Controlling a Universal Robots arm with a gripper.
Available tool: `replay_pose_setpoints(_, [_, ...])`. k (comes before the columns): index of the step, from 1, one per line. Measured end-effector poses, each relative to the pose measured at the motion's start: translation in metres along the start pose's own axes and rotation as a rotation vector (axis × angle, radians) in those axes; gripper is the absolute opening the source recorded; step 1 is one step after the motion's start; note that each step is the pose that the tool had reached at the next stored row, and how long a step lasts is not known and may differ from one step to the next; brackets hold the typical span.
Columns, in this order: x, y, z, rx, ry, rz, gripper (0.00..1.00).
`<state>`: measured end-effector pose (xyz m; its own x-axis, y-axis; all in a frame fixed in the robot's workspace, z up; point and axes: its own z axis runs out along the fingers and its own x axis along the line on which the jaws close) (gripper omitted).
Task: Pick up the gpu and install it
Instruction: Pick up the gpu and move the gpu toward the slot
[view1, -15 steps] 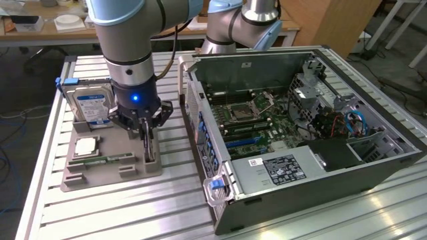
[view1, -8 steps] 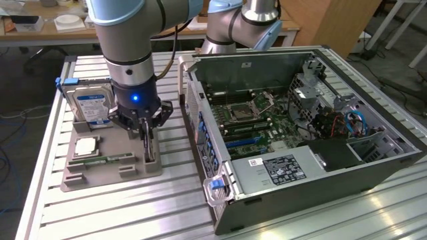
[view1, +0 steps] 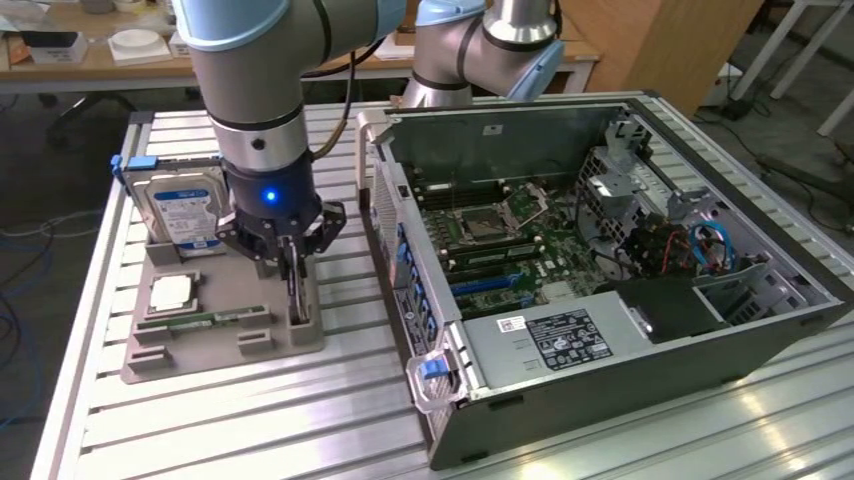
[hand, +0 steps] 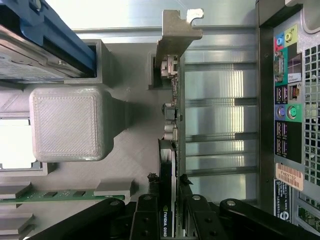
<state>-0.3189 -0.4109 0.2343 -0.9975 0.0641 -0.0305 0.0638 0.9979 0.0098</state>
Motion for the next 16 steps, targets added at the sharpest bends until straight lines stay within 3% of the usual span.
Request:
replay_pose_setpoints(7, [0.0,0.0,-0.0042,0.0,-0.0001,0.0,0.25])
replay_pose_setpoints(16, [-0.001,0.0002,-0.023,0.0,0.0,0.0,0.25])
